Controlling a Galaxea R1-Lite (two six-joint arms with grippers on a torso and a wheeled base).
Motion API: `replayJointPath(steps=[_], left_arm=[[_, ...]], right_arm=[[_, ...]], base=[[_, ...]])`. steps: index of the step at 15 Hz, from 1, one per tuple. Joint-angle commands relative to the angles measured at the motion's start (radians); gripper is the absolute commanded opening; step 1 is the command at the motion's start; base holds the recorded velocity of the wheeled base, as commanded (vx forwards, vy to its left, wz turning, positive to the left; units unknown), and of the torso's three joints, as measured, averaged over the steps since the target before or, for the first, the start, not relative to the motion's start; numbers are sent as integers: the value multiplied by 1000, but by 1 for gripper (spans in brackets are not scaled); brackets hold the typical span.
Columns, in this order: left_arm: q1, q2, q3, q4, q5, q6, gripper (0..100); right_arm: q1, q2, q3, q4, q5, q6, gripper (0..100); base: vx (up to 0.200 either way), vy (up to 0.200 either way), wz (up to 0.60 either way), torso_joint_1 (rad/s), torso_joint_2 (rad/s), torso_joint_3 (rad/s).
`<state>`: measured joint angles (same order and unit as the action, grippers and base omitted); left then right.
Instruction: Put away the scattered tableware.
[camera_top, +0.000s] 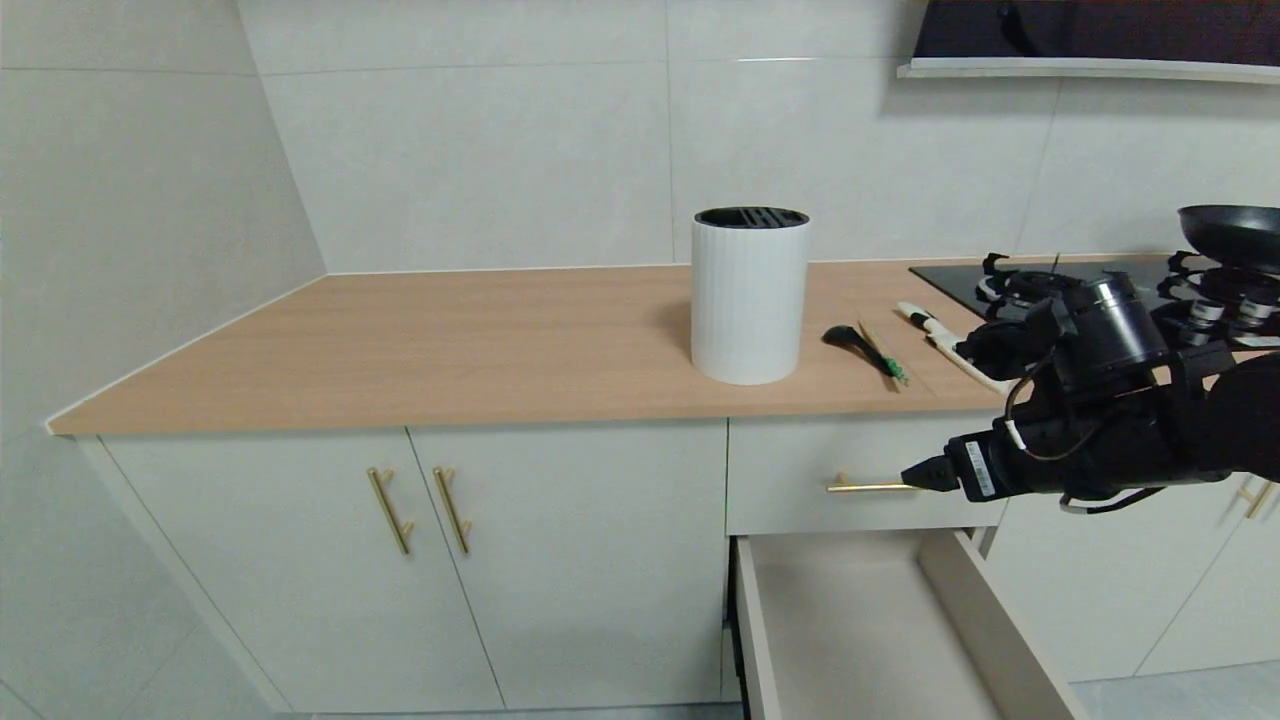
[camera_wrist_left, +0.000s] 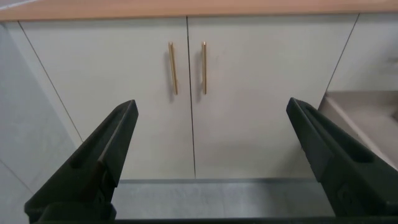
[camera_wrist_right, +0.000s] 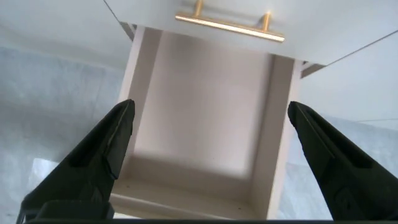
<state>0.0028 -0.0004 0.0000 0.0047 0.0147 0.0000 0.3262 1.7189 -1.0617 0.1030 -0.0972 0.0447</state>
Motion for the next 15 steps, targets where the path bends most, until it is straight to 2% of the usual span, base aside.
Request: replayJointPath(steps=[1, 3, 5, 6, 7, 13, 15], left_arm=[[0, 0, 0, 0, 1, 0, 100], [0, 0, 0, 0, 1, 0, 100], [0, 0, 0, 0, 1, 0, 100], [0, 0, 0, 0, 1, 0, 100], [0, 0, 0, 0, 1, 0, 100], [0, 0, 0, 0, 1, 0, 100], [0, 0, 0, 0, 1, 0, 100]], right_arm=[[1, -1, -27, -42, -36, 0, 100], [4, 10, -132, -97, -87, 1, 100], [4, 65, -297, 11, -85, 18, 100], [4, 85, -334, 40, -85, 43, 100], [4, 149, -452, 107, -78, 149, 100], [-3, 337, -590, 132, -91, 184, 100], [-32, 369, -627, 133, -111, 185, 100]], base=[[0, 0, 0, 46, -110, -46], [0, 0, 0, 0, 0, 0], [0, 0, 0, 0, 0, 0], [0, 0, 0, 0, 0, 0], [0, 0, 0, 0, 0, 0], [0, 0, 0, 0, 0, 0], [0, 0, 0, 0, 0, 0]])
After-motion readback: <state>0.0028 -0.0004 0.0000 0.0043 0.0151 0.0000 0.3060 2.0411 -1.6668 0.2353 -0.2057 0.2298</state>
